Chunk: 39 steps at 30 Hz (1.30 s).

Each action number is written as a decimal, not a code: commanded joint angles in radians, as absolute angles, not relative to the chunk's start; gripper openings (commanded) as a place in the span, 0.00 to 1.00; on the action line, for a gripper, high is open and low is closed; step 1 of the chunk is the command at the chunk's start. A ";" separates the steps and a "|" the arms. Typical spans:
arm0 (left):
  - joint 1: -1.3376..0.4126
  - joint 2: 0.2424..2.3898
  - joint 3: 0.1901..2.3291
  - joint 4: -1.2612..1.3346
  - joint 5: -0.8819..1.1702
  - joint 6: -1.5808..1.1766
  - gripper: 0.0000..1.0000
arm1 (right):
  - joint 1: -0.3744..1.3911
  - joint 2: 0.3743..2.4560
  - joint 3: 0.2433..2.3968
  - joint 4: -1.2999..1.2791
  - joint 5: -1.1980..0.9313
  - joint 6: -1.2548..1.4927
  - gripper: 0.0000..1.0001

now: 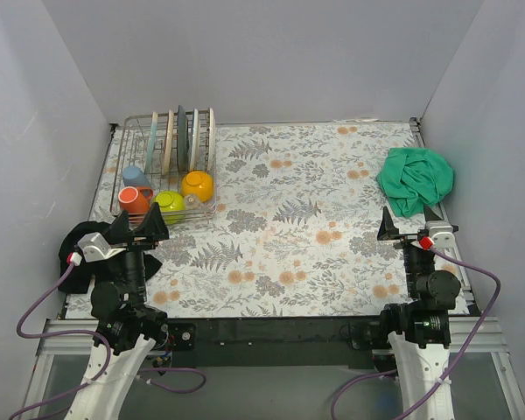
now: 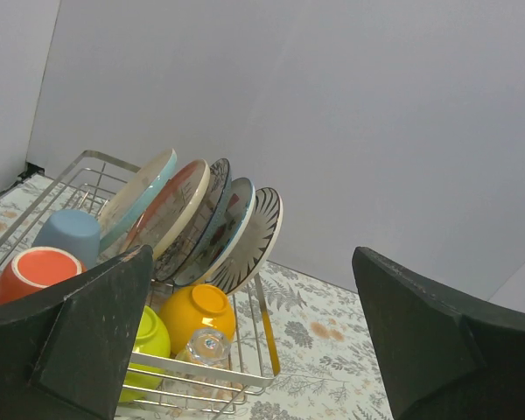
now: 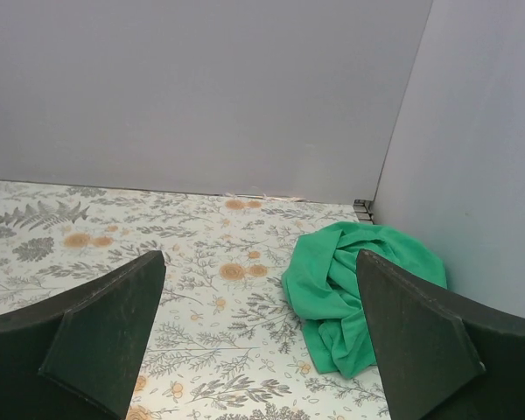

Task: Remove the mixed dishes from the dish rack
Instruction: Pick up the cup from the dish rack.

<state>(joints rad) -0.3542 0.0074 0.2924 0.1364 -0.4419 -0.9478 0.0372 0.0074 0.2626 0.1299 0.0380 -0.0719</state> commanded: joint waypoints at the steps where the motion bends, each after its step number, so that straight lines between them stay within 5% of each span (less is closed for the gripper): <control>1: -0.347 -0.035 0.301 0.141 -0.446 -0.948 0.98 | 0.043 -0.172 0.282 0.161 0.050 -0.095 0.98; 15: -0.347 0.262 0.400 0.110 -0.375 -0.953 0.98 | 0.060 -0.196 0.302 0.118 0.129 -0.060 0.98; 39: -0.339 1.377 1.134 -0.535 -0.356 -1.043 0.98 | 0.124 -0.196 0.299 0.095 0.141 -0.058 0.98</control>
<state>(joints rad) -0.3508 1.3037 1.0584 -0.3733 -0.3393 -1.0420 0.1146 0.0074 0.2646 0.0692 0.1291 -0.0593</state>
